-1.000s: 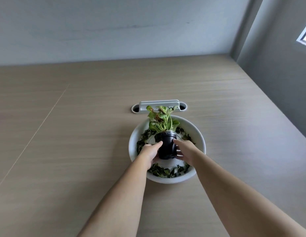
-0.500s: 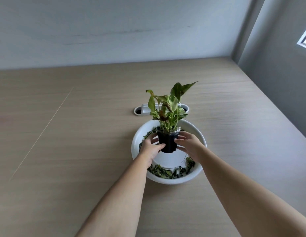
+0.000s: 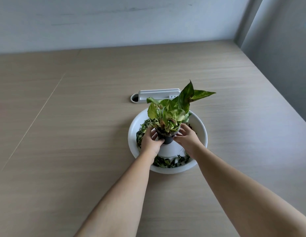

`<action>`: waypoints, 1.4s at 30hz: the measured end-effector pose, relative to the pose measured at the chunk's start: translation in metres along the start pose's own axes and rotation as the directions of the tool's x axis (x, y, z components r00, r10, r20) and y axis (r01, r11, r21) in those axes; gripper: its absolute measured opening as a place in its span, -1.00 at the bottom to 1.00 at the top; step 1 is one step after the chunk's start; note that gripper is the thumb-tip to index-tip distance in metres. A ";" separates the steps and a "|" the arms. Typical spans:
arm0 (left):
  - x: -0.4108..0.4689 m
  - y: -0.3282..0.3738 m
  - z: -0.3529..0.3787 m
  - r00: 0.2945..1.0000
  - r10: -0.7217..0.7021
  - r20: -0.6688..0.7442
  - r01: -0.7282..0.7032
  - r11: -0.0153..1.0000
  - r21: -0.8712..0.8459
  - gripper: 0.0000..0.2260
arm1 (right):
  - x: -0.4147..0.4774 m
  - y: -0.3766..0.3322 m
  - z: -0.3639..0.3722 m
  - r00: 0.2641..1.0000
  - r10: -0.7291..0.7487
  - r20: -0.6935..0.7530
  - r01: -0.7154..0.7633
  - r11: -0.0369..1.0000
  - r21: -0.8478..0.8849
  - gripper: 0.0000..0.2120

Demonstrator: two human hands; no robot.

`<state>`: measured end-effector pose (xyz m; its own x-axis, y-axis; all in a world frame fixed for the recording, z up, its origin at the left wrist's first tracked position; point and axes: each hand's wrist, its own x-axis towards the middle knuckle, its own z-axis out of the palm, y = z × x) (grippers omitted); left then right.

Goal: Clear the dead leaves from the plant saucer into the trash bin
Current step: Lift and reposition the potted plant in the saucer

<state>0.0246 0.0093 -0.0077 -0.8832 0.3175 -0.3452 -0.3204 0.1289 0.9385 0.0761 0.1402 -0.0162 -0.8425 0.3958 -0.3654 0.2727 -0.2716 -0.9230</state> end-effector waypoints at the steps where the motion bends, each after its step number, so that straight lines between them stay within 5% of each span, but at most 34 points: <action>1: -0.001 0.000 0.000 1.000 -0.005 -0.003 0.005 1.000 0.005 -0.52 | 0.000 0.000 0.000 1.000 -0.004 0.002 0.004 1.000 0.002 -0.53; 7: 0.000 -0.003 -0.002 0.999 -0.034 0.016 0.034 0.999 0.029 -0.52 | -0.001 0.001 0.000 1.000 -0.005 0.004 0.005 1.000 -0.001 -0.56; 11: 0.003 -0.006 -0.007 0.994 -0.108 0.027 0.106 0.992 0.061 -0.44 | 0.000 -0.002 -0.006 0.995 0.014 -0.095 -0.029 0.986 -0.165 -0.49; 14: -0.001 0.000 -0.014 0.996 -0.086 -0.032 0.092 0.955 0.284 -0.58 | -0.001 -0.004 -0.011 0.984 0.029 -0.178 -0.084 0.948 -0.307 -0.57; 18: -0.013 0.011 -0.025 0.995 0.094 0.038 -0.084 0.553 0.829 -0.87 | -0.015 -0.010 -0.010 0.983 0.025 -0.180 -0.134 0.771 -0.623 -0.66; 23: -0.025 0.009 -0.028 0.970 -0.047 0.239 -0.219 0.261 0.940 -0.75 | -0.029 -0.010 -0.002 0.998 0.029 0.053 0.040 0.342 -0.939 -0.82; 27: -0.027 0.001 -0.024 0.957 -0.053 0.286 -0.280 0.104 0.954 -0.64 | -0.034 0.002 0.005 0.990 0.090 0.110 0.088 0.214 -0.973 -0.70; 31: -0.029 -0.003 -0.021 0.961 -0.005 0.278 -0.275 0.141 0.951 -0.85 | -0.041 0.010 0.013 0.990 0.016 0.141 0.138 0.117 -0.983 -0.76; 37: -0.027 -0.006 -0.020 0.955 -0.022 0.294 -0.280 0.251 0.927 -0.67 | -0.040 0.015 0.014 0.985 0.037 0.166 0.159 0.150 -0.976 -0.80; 42: -0.023 -0.008 -0.023 0.944 -0.057 0.325 -0.297 0.281 0.912 -0.73 | -0.039 0.017 0.013 0.989 0.074 0.131 0.118 0.155 -0.981 -0.73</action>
<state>0.0397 -0.0207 -0.0071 -0.7041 0.5976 -0.3835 0.4847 0.7992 0.3555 0.1073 0.1087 -0.0164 -0.8736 0.2566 -0.4135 0.3984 0.8652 -0.3046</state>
